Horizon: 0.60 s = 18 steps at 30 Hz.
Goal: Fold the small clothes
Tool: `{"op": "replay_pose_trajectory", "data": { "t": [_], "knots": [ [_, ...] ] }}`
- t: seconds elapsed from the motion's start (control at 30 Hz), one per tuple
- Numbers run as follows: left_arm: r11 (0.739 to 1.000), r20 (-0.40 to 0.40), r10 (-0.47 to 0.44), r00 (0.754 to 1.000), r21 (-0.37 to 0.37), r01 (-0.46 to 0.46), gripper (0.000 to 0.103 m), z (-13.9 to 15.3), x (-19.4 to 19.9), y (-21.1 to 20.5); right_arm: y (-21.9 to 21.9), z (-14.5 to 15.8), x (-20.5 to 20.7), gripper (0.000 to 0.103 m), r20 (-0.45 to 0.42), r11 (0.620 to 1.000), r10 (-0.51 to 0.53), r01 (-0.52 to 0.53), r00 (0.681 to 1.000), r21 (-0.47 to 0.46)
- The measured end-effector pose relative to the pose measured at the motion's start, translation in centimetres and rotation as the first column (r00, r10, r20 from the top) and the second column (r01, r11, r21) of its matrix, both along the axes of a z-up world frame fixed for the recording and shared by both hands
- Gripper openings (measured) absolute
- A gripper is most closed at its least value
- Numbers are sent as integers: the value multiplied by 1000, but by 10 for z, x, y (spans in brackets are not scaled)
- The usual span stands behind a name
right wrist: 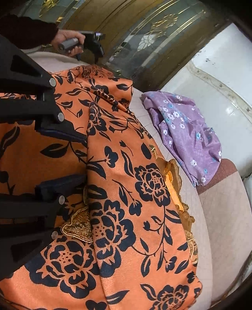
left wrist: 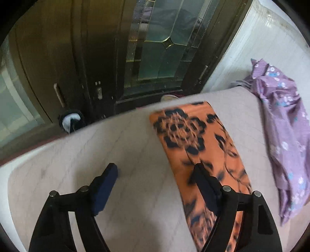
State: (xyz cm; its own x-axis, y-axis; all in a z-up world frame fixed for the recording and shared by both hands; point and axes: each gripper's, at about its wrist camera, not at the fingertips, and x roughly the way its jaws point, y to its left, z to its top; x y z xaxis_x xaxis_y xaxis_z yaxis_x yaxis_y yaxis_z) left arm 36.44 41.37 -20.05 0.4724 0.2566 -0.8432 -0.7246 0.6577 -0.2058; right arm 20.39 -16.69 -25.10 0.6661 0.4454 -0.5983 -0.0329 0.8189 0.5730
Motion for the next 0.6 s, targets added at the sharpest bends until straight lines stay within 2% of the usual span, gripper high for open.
{"op": "replay_pose_trajectory", "data": {
  "t": [0.1,0.17,0.2,0.23,0.27,0.3,0.33,0.4,0.47,0.57,0.6],
  "knots": [
    [999,-15,-13,1000,32,13,75,-1,19,5,-2,0,-3,39,4,1000,1,-1,1000,6],
    [998,-9,-26,1000,61,26,66,-2,28,6,-4,-2,-3,39,6,1000,1,-1,1000,24],
    [994,-12,-36,999,99,37,60,-4,31,5,-5,-2,-3,39,7,999,1,-1,1000,32],
    [992,0,-45,999,114,45,48,-4,33,6,-6,-3,-2,39,8,999,0,-1,1000,45],
    [991,23,-59,998,121,55,38,-3,33,5,-7,-3,-3,39,10,999,0,0,1000,51],
    [992,42,-64,997,110,59,22,-2,32,8,-7,-3,-3,39,11,998,0,0,1000,55],
    [994,55,-64,996,94,59,12,-1,30,11,-8,-4,-2,39,12,998,0,-1,1000,63],
    [997,89,-73,993,45,69,7,2,27,15,-9,-5,-1,39,15,997,-1,0,1000,78],
    [998,109,-68,992,27,65,4,7,22,14,-10,-5,-1,39,17,996,-1,0,1000,90],
    [996,201,-93,975,18,92,4,34,13,3,-11,-6,-2,39,19,994,-2,0,1000,106],
    [993,234,-119,965,31,115,4,52,9,-8,-11,-6,-2,39,19,994,-3,1,1000,108]
  ]
}}
